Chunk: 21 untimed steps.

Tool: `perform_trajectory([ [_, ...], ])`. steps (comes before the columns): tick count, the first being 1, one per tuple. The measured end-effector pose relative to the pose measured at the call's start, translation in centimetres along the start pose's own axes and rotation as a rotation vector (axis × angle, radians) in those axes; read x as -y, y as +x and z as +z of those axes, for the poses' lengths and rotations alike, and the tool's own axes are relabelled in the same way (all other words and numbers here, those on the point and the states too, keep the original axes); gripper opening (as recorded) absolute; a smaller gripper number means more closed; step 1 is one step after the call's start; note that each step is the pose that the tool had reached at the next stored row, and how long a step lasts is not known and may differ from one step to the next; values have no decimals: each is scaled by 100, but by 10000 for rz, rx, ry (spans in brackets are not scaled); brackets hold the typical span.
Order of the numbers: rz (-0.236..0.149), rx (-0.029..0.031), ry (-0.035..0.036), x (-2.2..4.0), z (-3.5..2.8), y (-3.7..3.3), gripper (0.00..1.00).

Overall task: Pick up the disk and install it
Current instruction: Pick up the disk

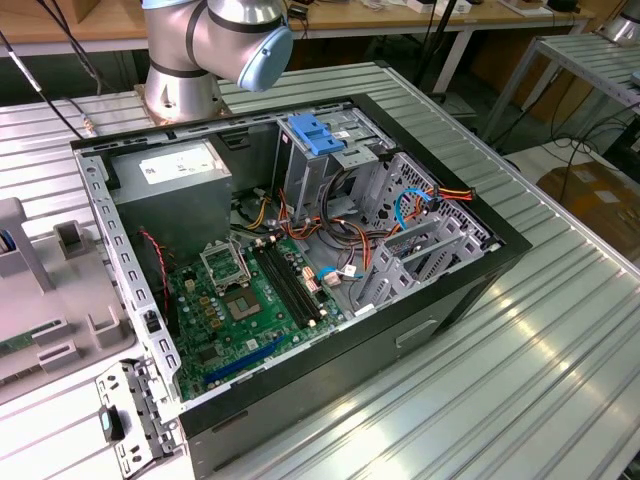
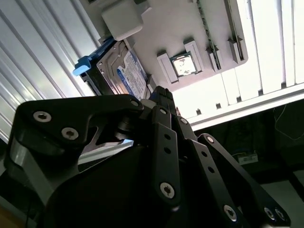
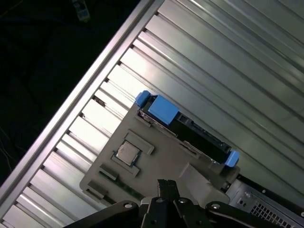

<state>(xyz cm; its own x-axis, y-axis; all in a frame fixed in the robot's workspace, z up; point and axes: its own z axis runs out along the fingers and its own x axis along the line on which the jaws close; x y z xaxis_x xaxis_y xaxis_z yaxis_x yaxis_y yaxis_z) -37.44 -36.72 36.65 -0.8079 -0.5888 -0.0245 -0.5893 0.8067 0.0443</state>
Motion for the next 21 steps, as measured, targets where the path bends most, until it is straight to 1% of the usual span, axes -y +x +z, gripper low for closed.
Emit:
perform_trajectory([
  [21, -1007, -44, -24, 0, 0, 0, 11],
])
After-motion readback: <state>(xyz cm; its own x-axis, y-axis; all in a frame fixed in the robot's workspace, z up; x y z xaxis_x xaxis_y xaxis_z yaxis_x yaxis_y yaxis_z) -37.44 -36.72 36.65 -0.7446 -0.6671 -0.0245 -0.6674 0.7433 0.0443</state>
